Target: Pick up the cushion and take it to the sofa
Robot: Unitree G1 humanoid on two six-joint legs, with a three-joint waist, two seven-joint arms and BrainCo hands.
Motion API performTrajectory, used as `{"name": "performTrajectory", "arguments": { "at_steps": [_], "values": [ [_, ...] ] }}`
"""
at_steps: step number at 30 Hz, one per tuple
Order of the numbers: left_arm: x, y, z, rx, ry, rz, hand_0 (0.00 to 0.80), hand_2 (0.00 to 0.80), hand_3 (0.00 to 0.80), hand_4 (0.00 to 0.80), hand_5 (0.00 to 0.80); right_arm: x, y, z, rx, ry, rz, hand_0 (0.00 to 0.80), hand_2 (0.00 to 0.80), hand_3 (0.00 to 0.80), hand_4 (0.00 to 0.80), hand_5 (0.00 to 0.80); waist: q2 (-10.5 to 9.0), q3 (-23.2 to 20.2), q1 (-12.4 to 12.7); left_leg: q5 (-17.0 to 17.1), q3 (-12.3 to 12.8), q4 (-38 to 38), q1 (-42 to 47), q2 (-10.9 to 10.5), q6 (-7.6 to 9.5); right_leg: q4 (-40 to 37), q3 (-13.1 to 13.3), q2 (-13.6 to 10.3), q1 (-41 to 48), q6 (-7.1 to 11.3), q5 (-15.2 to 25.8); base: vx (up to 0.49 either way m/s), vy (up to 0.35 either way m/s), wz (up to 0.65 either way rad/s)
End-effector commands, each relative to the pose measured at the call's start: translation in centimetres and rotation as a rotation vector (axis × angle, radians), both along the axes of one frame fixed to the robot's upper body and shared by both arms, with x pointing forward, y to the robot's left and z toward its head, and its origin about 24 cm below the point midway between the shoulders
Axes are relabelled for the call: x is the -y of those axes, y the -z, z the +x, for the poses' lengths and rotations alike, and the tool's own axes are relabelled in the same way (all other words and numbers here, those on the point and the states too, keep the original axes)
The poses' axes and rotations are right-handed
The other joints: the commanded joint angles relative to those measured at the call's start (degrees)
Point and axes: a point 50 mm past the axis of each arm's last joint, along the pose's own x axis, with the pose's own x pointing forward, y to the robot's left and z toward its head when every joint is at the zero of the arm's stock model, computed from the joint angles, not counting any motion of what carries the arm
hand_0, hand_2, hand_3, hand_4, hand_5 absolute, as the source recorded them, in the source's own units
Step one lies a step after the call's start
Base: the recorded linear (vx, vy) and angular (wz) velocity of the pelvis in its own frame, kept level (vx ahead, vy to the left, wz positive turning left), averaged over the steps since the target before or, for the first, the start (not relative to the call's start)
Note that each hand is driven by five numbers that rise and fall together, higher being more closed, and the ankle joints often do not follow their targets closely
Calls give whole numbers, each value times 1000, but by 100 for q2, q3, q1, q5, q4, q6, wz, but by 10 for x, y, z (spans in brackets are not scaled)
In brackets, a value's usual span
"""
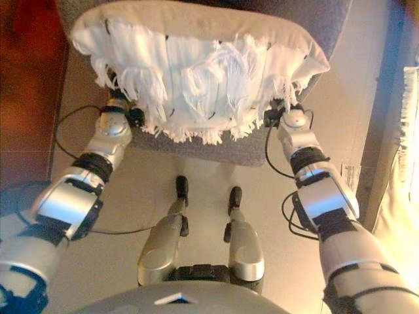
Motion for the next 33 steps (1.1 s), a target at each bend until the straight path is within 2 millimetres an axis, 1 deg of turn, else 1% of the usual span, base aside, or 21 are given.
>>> {"name": "performTrajectory", "arguments": {
  "at_steps": [1,2,4,6,9,11,13,15,16,17,18,20,22,24,25,26,28,29,30,31,33],
  "values": [
    [8,-69,14,158,-3,-71,549,549,549,549,549,10,-82,11,209,23,-4,0,0,0,0,0,48,-161,-71,-1304,99,954,-265,-126,-154,653,425,-286,-1021,308,-179,7,94,-3],
    [4,-69,15,144,-14,-77,0,0,0,0,0,14,-88,10,231,28,-21,0,0,0,0,0,69,-147,-77,-1300,114,958,-277,-133,-150,672,418,-291,-1042,304,-187,13,92,-3],
    [-14,-64,13,106,-94,-65,0,0,0,0,0,31,-99,6,276,89,-70,0,0,0,0,0,136,-133,-94,-1285,153,971,-308,-155,-153,738,361,-312,-1095,295,-216,16,86,-1],
    [-33,-58,11,76,-175,-75,0,0,0,0,0,49,-107,1,310,146,-55,0,0,0,0,0,162,-127,-96,-1288,162,1020,-343,-162,-157,796,326,-327,-1133,290,-236,1,55,2],
    [-83,-43,-3,28,-358,-152,0,0,0,0,0,79,-110,-11,354,241,-46,0,0,0,0,0,159,-142,-123,-1339,201,1148,-366,-155,-169,882,274,-351,-1154,273,-302,1,44,0],
    [-114,-25,-18,-17,-442,-163,0,0,0,0,0,110,-109,-25,378,326,-77,0,0,0,0,0,180,-142,-115,-1400,219,1211,-343,-148,-172,921,198,-382,-1109,253,-386,0,35,-3],
    [-137,-8,-33,-45,-505,-183,0,0,0,0,0,139,-111,-40,410,443,-61,0,0,0,0,0,191,-169,-103,-1398,226,1225,-355,-152,-175,922,164,-400,-1101,240,-398,-6,7,-2],
    [-155,7,-48,-64,-550,-184,0,0,0,0,0,166,-106,-58,431,540,-17,0,0,0,0,0,204,-194,-96,-1428,224,1225,-305,-161,-170,933,124,-409,-1049,225,-446,0,0,0],
    [-165,17,-59,-72,-569,-177,0,0,0,0,0,185,-95,-71,423,629,9,0,0,0,0,0,215,-217,-100,-1445,228,1215,-263,-163,-172,925,97,-420,-1003,225,-465,0,0,0],
    [-169,22,-64,-85,-579,-164,0,0,0,0,0,192,-87,-78,415,654,14,0,0,0,0,0,219,-229,-92,-1454,227,1212,-239,-162,-168,920,81,-425,-975,221,-473,0,0,0],
    [-179,32,-76,-106,-620,-148,0,0,0,0,0,206,-73,-91,384,703,8,0,0,0,0,0,238,-265,-96,-1463,228,1169,-152,-176,-164,882,35,-436,-886,222,-483,-9,9,3],
    [-190,48,-90,-152,-658,-169,0,0,0,0,0,220,-50,-106,318,770,2,0,0,0,0,0,240,-334,-84,-1459,224,1083,-36,-193,-155,822,-28,-430,-770,217,-499,-19,-3,3],
    [-197,75,-110,-246,-657,-150,0,0,0,0,0,235,-12,-129,213,851,8,0,0,0,0,0,218,-450,-58,-1451,218,950,172,-193,-137,733,-113,-412,-538,200,-532,-25,-53,2],
    [-193,105,-128,-326,-663,-162,0,0,0,0,0,240,29,-152,107,909,30,0,0,0,0,0,211,-563,-37,-1433,198,818,352,-184,-132,637,-191,-384,-332,192,-551,-15,-67,2],
    [-189,125,-141,-384,-651,-164,0,0,0,0,0,239,58,-167,13,911,37,0,0,0,0,0,206,-642,-39,-1426,207,741,480,-173,-135,555,-240,-365,-182,190,-547,16,-68,3],
    [-184,142,-152,-441,-631,-158,0,0,0,0,0,239,78,-181,-42,931,52,0,0,0,0,0,202,-715,-39,-1413,209,656,618,-169,-131,467,-269,-335,-26,181,-539,34,-76,5],
    [-165,181,-181,-570,-594,-128,0,0,0,0,0,226,127,-212,-207,950,19,0,0,0,0,0,175,-912,-26,-1389,166,542,851,-146,-109,387,-304,-260,221,144,-539,58,-94,9],
    [-161,191,-190,-617,-585,-125,0,0,0,0,0,225,138,-223,-250,969,32,0,0,0,0,0,167,-974,-19,-1377,164,499,927,-141,-102,366,-316,-237,293,136,-537,58,-114,11],
    [-151,210,-206,-707,-570,-114,0,0,0,0,0,219,164,-246,-348,990,83,0,0,0,0,0,156,-1082,-7,-1352,141,431,1036,-132,-89,352,-327,-194,394,120,-537,71,-119,9],
    [-138,229,-223,-793,-565,-99,0,0,0,0,0,209,189,-268,-452,998,98,0,0,0,0,0,148,-1197,7,-1346,128,350,1199,-121,-75,341,-327,-139,542,102,-563,76,-133,9],
    [-123,254,-252,-941,-563,-101,0,0,0,0,0,186,227,-304,-635,983,121,0,0,0,0,0,127,-1403,40,-1305,106,214,1383,-116,-52,288,-333,-69,711,75,-559,91,-127,8]
  ]
}}
